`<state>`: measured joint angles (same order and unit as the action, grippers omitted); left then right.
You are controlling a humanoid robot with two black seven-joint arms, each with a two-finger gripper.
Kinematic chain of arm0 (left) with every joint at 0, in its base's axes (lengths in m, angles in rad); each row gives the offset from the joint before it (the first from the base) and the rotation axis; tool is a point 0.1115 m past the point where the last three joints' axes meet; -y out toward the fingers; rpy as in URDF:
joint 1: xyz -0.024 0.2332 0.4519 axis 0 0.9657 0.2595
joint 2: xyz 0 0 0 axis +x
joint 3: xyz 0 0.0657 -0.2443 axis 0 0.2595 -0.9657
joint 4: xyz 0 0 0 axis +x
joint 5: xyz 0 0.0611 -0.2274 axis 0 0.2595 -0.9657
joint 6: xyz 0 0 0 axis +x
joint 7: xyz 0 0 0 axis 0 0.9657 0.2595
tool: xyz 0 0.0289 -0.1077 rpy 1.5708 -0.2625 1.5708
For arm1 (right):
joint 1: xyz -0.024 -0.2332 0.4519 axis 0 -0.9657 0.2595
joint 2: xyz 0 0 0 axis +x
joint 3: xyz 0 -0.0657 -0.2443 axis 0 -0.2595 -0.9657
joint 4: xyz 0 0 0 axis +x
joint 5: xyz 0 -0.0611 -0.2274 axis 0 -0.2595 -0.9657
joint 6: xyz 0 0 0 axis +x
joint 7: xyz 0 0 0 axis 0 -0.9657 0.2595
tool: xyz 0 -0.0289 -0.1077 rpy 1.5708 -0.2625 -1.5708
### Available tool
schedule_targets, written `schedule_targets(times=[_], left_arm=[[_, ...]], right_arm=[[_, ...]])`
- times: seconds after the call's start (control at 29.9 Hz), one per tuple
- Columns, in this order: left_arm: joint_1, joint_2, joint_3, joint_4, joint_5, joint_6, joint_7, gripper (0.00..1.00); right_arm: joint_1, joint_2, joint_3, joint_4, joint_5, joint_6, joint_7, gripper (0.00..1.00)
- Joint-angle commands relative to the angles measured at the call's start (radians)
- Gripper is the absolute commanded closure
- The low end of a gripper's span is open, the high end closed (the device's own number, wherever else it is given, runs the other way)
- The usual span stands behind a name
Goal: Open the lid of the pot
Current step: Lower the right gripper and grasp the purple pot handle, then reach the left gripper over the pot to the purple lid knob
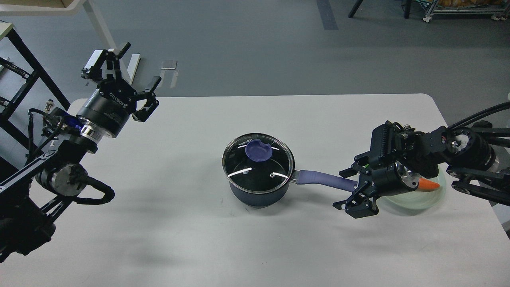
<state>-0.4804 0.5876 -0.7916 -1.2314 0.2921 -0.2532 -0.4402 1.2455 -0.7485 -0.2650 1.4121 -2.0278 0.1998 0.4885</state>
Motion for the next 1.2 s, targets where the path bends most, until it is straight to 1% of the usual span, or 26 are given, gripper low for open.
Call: schedule_targets(times=[0.0, 0.1, 0.3, 0.37, 0.43, 0.5, 0.57, 0.74, 0.77, 0.84, 0.94, 1.0, 1.1, 1.17], left_arm=[[0.0, 0.0, 0.002, -0.007, 0.021, -0.001, 0.001, 0.01], [-0.001, 0.0, 0.002, -0.008, 0.065, -0.005, 0.001, 0.01], [-0.023, 0.0, 0.011, -0.008, 0.153, -0.015, 0.003, 0.01], [-0.052, 0.005, 0.035, -0.011, 0.217, -0.017, 0.0, 0.01], [-0.081, 0.005, 0.058, -0.011, 0.307, -0.032, -0.002, 0.01], [-0.101, 0.0, 0.06, -0.011, 0.404, -0.063, 0.0, 0.01], [-0.124, -0.003, 0.06, -0.011, 0.507, -0.086, -0.002, 0.01], [-0.185, -0.012, 0.074, -0.029, 0.757, -0.086, -0.009, 0.01], [-0.204, -0.02, 0.084, -0.036, 0.812, -0.084, -0.018, 0.01], [-0.243, -0.035, 0.11, -0.043, 0.933, -0.072, -0.048, 0.01], [-0.303, -0.049, 0.162, -0.056, 1.148, -0.032, -0.048, 0.01], [-0.336, -0.051, 0.21, -0.065, 1.274, 0.023, -0.048, 0.01], [-0.397, -0.051, 0.335, -0.066, 1.407, 0.132, -0.048, 0.01], [-0.434, -0.049, 0.432, -0.065, 1.449, 0.193, -0.048, 0.01]], right_arm=[[-0.005, 0.0, 0.0, -0.007, 0.0, -0.003, 0.0, 0.36], [-0.009, 0.0, 0.0, -0.009, 0.0, -0.005, 0.0, 0.37], [-0.009, 0.008, 0.001, -0.028, 0.001, -0.007, 0.0, 0.5], [-0.009, 0.008, 0.001, -0.028, 0.0, -0.007, 0.0, 0.54], [-0.009, 0.008, 0.001, -0.028, 0.0, -0.007, 0.0, 0.55], [-0.006, 0.008, 0.001, -0.028, 0.0, -0.007, 0.0, 0.58], [-0.005, 0.008, 0.001, -0.028, 0.001, -0.007, 0.0, 0.6], [0.0, 0.009, 0.001, -0.028, 0.001, -0.007, 0.0, 0.62], [0.0, 0.009, 0.001, -0.028, 0.001, -0.007, 0.0, 0.62], [0.0, 0.009, 0.001, -0.028, 0.001, -0.007, 0.0, 0.62], [0.0, 0.008, 0.001, -0.028, 0.003, -0.007, 0.0, 0.62], [0.0, 0.008, 0.0, -0.028, 0.003, -0.007, 0.0, 0.62], [0.0, 0.008, 0.0, -0.028, 0.003, -0.007, 0.0, 0.62], [0.0, 0.008, 0.001, -0.028, 0.004, -0.007, 0.0, 0.62]])
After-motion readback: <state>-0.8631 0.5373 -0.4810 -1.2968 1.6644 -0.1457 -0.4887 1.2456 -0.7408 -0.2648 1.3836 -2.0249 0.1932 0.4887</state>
